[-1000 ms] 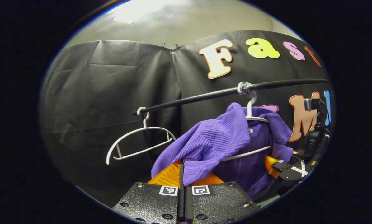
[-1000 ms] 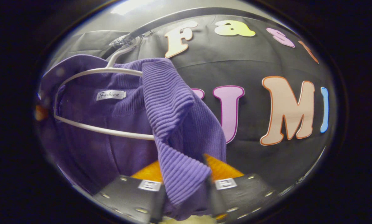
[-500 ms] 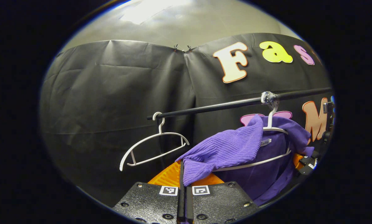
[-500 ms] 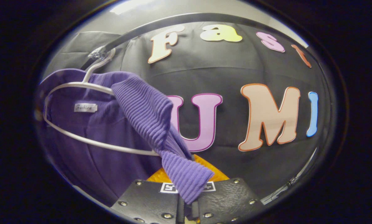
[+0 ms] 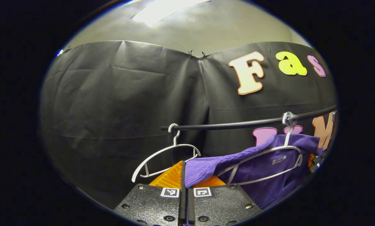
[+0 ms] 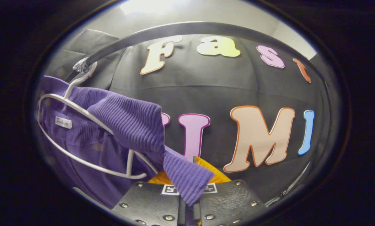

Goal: Grasp the clothes on the hanger with both hands and then place them into the laundry hamper below.

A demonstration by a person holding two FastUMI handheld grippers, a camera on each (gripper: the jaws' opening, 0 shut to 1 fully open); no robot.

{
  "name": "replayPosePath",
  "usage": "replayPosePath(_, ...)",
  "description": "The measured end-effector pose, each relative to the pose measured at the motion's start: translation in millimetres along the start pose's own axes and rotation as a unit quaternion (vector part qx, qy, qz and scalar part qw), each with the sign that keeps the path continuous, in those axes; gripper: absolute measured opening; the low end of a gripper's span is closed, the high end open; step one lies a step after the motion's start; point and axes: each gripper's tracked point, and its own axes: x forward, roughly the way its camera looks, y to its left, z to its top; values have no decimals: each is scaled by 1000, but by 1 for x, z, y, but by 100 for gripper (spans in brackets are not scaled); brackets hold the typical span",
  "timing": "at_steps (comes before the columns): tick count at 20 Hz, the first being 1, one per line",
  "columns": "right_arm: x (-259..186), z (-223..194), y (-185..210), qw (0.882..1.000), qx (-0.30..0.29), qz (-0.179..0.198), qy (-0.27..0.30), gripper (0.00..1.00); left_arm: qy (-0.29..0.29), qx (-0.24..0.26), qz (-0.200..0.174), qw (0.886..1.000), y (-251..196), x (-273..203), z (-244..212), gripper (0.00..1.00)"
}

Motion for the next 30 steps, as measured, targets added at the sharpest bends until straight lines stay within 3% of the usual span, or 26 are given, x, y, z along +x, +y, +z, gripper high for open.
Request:
replayPosePath(5,19,5,-1,1000,6,4,-12,15,-6,-1,-1,1000,12,16,8,0)
replayPosePath(17,42,-15,5,1000,4,21,6,14,54,-29,-12,998,10,47,-74,0)
replayPosePath(25,51,-59,5,999,0,24,49,14,90,-24,-28,995,-2,46,-130,0)
replayPosePath(30,34,-87,-4,997,-18,15,75,14,103,-7,-42,994,-15,36,-157,1)
